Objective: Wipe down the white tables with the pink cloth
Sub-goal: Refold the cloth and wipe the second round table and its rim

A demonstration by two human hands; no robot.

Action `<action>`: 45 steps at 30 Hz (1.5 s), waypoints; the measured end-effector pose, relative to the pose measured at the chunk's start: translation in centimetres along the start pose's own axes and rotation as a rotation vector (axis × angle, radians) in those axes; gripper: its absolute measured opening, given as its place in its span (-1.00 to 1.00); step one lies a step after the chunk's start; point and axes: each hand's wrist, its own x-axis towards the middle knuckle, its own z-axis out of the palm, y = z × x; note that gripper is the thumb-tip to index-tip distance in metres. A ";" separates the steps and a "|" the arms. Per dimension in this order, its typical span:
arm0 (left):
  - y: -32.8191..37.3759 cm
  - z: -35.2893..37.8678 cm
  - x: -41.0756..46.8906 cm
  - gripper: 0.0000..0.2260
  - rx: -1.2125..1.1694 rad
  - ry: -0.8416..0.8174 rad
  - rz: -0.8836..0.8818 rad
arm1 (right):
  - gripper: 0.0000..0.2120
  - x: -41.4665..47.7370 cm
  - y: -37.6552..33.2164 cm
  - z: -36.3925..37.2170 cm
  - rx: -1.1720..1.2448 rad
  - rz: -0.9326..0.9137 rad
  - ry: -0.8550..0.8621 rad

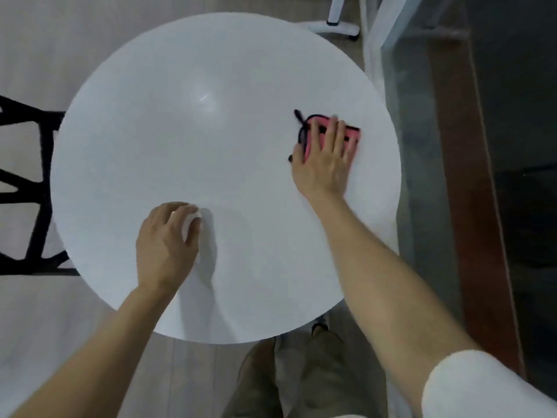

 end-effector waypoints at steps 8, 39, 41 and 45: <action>-1.6 -1.4 -3.1 -0.77 0.068 0.156 -0.397 | -0.44 -13.8 -3.3 1.4 0.088 -1.327 -0.308; 4.3 3.5 0.3 -0.74 0.301 0.191 -0.642 | -0.29 18.3 -9.2 1.4 -0.098 -0.737 -0.159; 4.4 3.8 0.1 -0.71 0.308 0.199 -0.654 | -0.29 12.5 -12.8 2.1 -0.074 -1.034 -0.158; 3.8 3.1 -0.1 -0.62 0.269 0.160 -0.630 | -0.35 3.3 -12.9 2.5 -0.047 -1.395 -0.295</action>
